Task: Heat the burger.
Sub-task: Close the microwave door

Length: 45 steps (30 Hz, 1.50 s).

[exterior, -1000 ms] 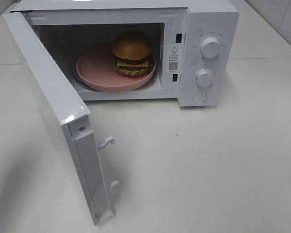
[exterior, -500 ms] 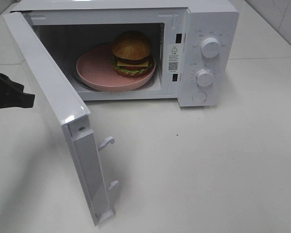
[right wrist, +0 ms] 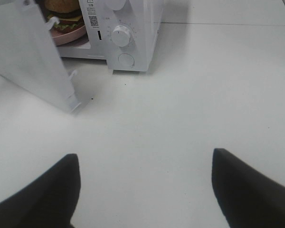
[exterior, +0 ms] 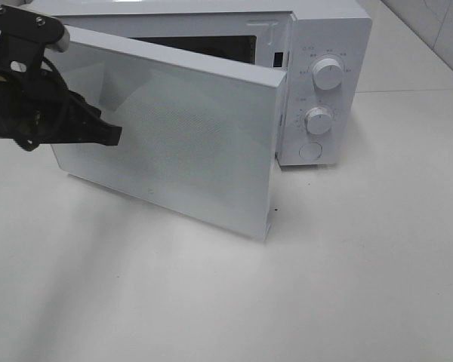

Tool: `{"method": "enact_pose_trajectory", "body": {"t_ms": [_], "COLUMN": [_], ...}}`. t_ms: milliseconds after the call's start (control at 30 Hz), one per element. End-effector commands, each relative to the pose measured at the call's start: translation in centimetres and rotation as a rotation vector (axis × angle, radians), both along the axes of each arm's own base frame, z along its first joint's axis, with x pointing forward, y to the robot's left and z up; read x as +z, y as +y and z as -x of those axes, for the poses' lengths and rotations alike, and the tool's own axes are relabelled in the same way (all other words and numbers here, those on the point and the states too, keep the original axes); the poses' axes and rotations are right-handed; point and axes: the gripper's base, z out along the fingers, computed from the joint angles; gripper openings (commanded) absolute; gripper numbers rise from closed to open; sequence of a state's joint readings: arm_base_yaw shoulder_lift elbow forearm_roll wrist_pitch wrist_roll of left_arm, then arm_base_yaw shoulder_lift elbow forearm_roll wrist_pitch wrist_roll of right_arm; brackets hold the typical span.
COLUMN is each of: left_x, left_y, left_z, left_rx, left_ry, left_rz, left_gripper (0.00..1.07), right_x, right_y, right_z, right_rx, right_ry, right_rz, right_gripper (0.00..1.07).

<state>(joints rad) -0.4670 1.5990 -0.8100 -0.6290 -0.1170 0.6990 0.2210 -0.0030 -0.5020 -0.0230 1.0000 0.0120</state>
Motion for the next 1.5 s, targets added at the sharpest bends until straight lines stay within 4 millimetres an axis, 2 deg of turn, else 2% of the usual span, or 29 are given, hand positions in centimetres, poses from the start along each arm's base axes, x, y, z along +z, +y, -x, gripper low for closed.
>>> {"method": "enact_pose_trajectory", "body": {"t_ms": [33,433,700,933,1000,1100,1167,1267,1500], "left_x": [0.4,0.0,-0.3,0.1,0.2,0.2,0.1,0.1,0.1], "left_y": [-1.2,-4.3,-8.0,-10.2,-11.4,-11.9,-13.1,-13.8,-14.6], "left_z": [-1.0,-4.3,-6.5,-8.3,-9.3,-9.5,-10.2,-10.7,-10.5], "left_rx": [-0.005,-0.037,-0.086,-0.108,-0.119,-0.126,-0.147,-0.169,-0.242], "left_ry": [-0.026,-0.046,-0.074,-0.110,-0.131,-0.133,-0.134,-0.120,-0.041], "left_rz": [0.020,0.032,0.050,0.075,0.089,0.093,0.103,0.110,0.101], "left_gripper": [0.00,0.00,0.00,0.00,0.00,0.00,0.00,0.00,0.00], "right_x": [-0.1,-0.1,-0.1,-0.1,-0.1,-0.1,-0.1,-0.1,-0.1], "right_y": [-0.1,-0.1,-0.1,-0.1,-0.1,-0.1,-0.1,-0.1,-0.1], "right_z": [0.4,0.4,0.4,0.4,0.4,0.4,0.4,0.4,0.4], "right_rx": [0.003,0.003,0.003,0.003,0.003,0.003,0.003,0.003,0.003], "right_ry": [-0.024,-0.024,-0.024,-0.024,-0.024,-0.024,-0.024,-0.024,-0.024], "right_rz": [0.007,0.007,0.007,0.007,0.007,0.007,0.007,0.007,0.007], "right_gripper": [0.72,0.72,0.72,0.72,0.72,0.72,0.72,0.72,0.72]}}
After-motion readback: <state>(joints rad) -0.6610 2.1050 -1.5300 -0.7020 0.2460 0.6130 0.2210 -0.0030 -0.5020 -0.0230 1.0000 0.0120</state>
